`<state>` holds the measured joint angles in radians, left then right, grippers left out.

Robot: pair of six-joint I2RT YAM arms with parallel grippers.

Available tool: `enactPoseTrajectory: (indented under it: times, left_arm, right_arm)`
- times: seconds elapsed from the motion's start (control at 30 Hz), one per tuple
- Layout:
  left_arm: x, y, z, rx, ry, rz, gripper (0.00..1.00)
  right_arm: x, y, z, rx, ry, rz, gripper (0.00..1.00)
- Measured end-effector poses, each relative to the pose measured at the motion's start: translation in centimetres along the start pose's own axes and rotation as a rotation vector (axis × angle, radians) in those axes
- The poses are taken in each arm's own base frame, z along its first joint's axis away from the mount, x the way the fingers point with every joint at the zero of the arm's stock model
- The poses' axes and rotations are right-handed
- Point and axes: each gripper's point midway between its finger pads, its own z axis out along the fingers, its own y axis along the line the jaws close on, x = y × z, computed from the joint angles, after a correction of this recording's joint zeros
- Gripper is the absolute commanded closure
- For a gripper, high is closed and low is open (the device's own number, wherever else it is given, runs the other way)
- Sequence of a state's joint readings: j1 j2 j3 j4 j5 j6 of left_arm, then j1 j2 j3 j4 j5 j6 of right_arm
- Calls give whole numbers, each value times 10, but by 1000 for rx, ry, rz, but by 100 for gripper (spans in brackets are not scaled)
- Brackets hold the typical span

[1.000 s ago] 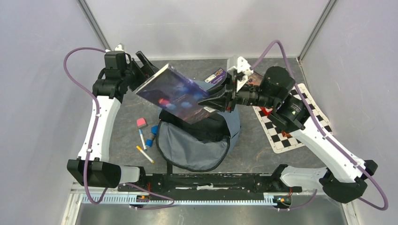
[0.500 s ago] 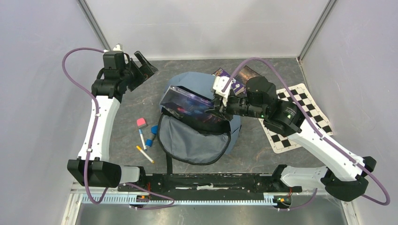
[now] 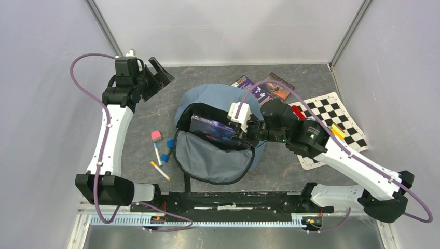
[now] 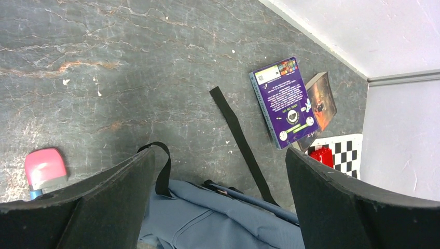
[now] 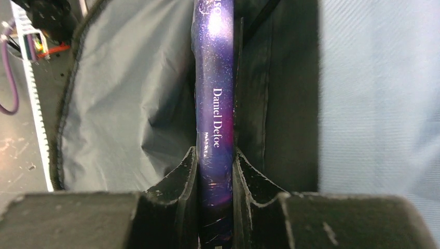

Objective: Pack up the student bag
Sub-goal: Place the book in the student bag.

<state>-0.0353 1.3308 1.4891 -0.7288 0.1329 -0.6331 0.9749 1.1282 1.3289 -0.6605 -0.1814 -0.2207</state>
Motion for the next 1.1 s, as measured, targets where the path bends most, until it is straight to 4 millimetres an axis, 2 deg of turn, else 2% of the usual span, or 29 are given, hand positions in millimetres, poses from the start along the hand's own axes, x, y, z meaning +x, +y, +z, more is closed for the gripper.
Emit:
enactPoseTrajectory:
  times: [0.23, 0.27, 0.43, 0.47, 0.57, 0.8, 0.93, 1.03, 1.1]
  left_arm:
    - [2, 2, 2, -5, 4, -1, 0]
    - [2, 2, 2, -5, 4, -1, 0]
    - [1, 5, 3, -11, 4, -6, 0]
    - [1, 7, 4, -14, 4, -7, 0]
    - [3, 9, 5, -18, 8, -9, 0]
    - [2, 10, 11, -19, 12, -11, 0]
    - [2, 11, 16, -21, 17, -13, 0]
    - [4, 13, 20, -24, 25, -15, 0]
    - [6, 13, 21, -21, 31, -15, 0]
  right_arm:
    - [47, 4, 20, 14, 126, 2, 100]
    - [51, 4, 23, 15, 138, 2, 97]
    - [54, 3, 34, 18, 148, -3, 61]
    - [54, 4, 35, 17, 147, -3, 57]
    - [46, 2, 41, 27, 115, -6, 46]
    - [31, -1, 44, 41, 61, -15, 42]
    - [23, 1, 44, 34, 46, -19, 34]
    - [4, 6, 42, 17, 15, -23, 28]
    - [-16, 12, 38, -2, -27, -24, 25]
